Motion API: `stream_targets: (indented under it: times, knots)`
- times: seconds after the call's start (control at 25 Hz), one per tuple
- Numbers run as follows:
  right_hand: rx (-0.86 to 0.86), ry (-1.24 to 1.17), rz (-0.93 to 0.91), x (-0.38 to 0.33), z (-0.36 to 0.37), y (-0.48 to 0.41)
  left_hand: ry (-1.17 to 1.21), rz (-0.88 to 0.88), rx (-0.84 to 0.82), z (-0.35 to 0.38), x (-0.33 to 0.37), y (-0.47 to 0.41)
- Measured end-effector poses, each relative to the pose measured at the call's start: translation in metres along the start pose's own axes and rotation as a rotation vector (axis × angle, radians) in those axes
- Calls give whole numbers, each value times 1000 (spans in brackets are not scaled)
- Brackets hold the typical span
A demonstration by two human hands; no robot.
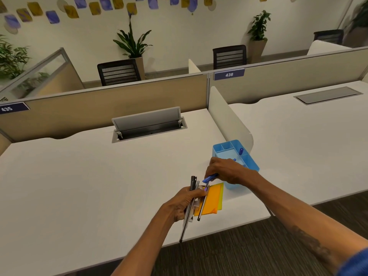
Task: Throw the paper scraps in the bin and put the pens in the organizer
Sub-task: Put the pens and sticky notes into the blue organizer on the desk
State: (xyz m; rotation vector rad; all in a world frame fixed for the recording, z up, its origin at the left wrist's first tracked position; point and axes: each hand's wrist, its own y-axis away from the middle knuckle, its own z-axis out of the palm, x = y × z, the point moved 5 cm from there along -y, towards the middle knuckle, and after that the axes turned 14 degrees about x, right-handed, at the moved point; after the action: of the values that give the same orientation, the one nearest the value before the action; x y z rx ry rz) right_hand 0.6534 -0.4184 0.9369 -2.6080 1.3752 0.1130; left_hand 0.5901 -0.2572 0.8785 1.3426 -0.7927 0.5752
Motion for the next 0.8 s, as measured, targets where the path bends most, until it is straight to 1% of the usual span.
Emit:
stream_targets:
  times: [0.12,0.24,0.36,0.44,0.52,0.56,0.68,0.76,0.8]
  knots:
    - [-73,-81,-24,-5,2,2,-10,7,0,3,0,-1]
    - [-157,-79,-72,-10,7,4,-63,36,-10,6,2,-1]
    - [-116,-72,-43,2,4,7,-53,25,11,6,4,-3]
    - [-52,-106,69,15,2,10,-8,9,20,3,4,-4]
    - [45,-225,239,32,2,15,25,-1,52,1,4,-5]
    - [101,-347,359,40,3,20,30,-3,76,1,4,-7]
    - [214,-897,834,57,14,33,57,-15,112,4,5,-12]
    - [216,-1264,1188,63,23,39,71,-25,133,8,5,-17]
    - [185,-1406,1333,64,26,40,75,-28,146,10,6,-20]
